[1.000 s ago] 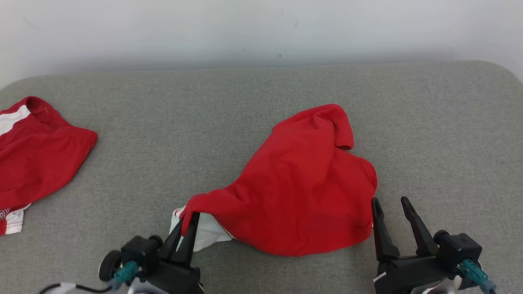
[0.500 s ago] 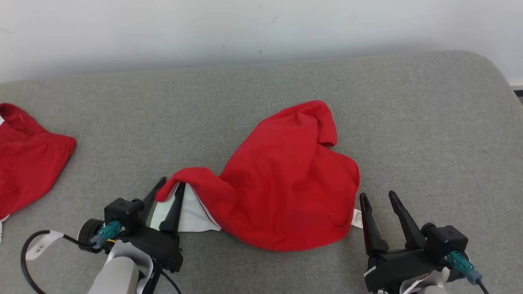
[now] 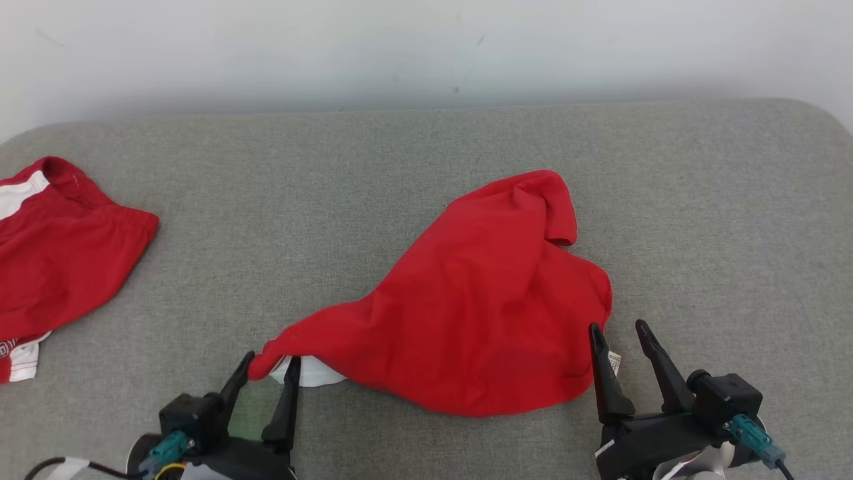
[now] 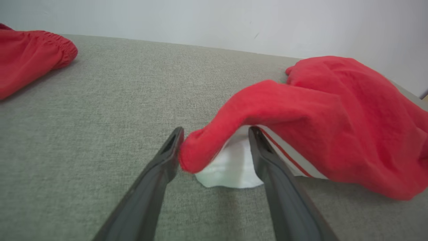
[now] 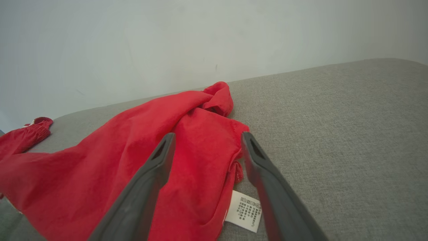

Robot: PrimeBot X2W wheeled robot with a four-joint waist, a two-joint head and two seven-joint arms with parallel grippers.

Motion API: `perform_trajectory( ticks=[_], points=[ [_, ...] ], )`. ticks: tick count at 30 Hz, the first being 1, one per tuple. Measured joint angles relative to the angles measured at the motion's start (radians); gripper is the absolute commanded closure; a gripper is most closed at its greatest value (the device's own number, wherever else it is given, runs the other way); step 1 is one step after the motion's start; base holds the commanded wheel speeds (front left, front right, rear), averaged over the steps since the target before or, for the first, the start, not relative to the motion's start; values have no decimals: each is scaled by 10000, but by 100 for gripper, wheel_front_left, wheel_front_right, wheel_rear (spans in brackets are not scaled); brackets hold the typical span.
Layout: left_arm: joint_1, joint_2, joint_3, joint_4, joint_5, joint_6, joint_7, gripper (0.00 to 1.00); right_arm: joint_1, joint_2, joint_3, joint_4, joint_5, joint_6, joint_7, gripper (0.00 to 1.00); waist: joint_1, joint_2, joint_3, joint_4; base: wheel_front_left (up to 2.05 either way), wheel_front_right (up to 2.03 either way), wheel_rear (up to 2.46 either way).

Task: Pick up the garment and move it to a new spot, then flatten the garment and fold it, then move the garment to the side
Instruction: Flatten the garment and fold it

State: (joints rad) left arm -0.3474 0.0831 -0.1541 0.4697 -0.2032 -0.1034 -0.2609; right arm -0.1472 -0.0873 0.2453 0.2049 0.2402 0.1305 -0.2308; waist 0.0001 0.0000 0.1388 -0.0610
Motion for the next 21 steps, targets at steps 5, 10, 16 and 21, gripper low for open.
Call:
perform_trajectory(
  ticks=[5,10,16,21],
  points=[
    [484,-128,270,-63,-61,38,0,0,20,-6,15,13,0,0,6,0,0,0,26,10,0,0,0],
    [605,-196,433,65,-59,36,0,0,10,-40,13,29,19,0,10,0,0,0,83,-42,0,0,0],
    [523,-253,464,366,-58,-6,0,0,-31,-48,61,46,17,0,19,0,0,0,140,-177,0,0,0],
    [302,-280,424,863,-63,-82,0,100,-40,-79,12,65,46,0,19,0,0,0,181,-311,0,0,0]
  ],
)
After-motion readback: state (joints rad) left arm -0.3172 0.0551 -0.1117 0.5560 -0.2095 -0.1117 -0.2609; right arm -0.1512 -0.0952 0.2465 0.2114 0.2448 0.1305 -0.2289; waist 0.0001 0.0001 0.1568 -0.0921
